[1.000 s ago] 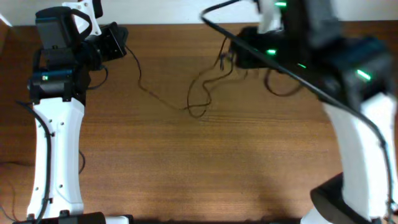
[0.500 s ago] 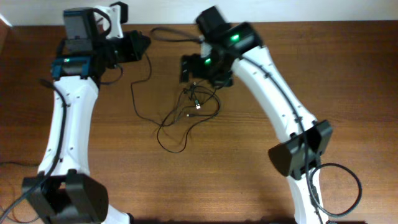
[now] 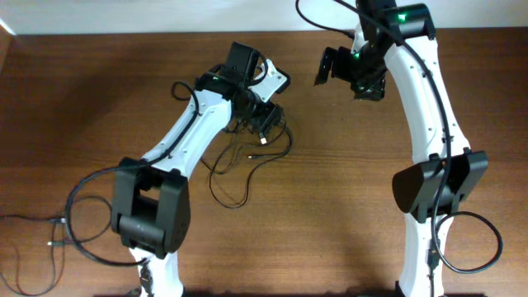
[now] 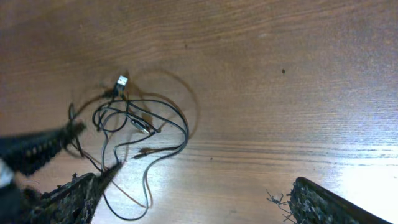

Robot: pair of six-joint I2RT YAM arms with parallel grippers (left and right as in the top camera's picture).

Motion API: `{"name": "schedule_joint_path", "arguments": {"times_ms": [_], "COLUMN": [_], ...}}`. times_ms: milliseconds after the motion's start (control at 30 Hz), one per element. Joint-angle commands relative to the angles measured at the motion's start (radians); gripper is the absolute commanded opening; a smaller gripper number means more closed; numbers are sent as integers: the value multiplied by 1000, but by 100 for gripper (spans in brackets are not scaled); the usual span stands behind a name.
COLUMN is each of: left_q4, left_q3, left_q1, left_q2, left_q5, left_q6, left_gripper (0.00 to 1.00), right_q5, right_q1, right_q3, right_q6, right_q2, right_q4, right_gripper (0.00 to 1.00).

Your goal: Untangle cables

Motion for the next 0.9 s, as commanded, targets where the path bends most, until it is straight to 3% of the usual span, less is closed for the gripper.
{"name": "schedule_joint_path", "arguments": {"times_ms": [0,67,100,133,200,367,467,500,633,767,867], "left_q4": [40,58,89,114,117,-314,-515,-563,-535,-528,-749], "left_q3": [0,0,0,0,35,541,873,1016,1203,1309,1309], "left_q1": [4,4,4,4,4,31,91,127,225,395,554], "left_q2": [104,165,192,193,191,176,176,176,176,176,177], "left_q5": [-77,-85,-85,-85,-114,-108,243,324,508,259,-260], "left_q6": [64,64,64,64,22,-180,-181,-259,-381,-384,-628], "left_gripper": [67,63,54,25,0,0,0,0,0,0,0], "right_q5": [16,16,16,16,16,14,-20,-39,-104,-104,-92], "right_q1": [7,8,7,8,13,13,13,13,13,13,13], "right_q3": [17,17,17,17,17,17,17,17,17,17,2], "right_q6": [-14,-14,-19,-22,-23,-64,-128,-145,-176,-175,-175], "right_q2": [-24,-24,-24,-24,-24,-24,-24,-24,-24,-24,-24], "right_q4": [-11,-10,-10,-11,-10,-10,10,16,40,38,26], "right_gripper": [99,99,99,99,99,99,99,99,99,99,99]}}
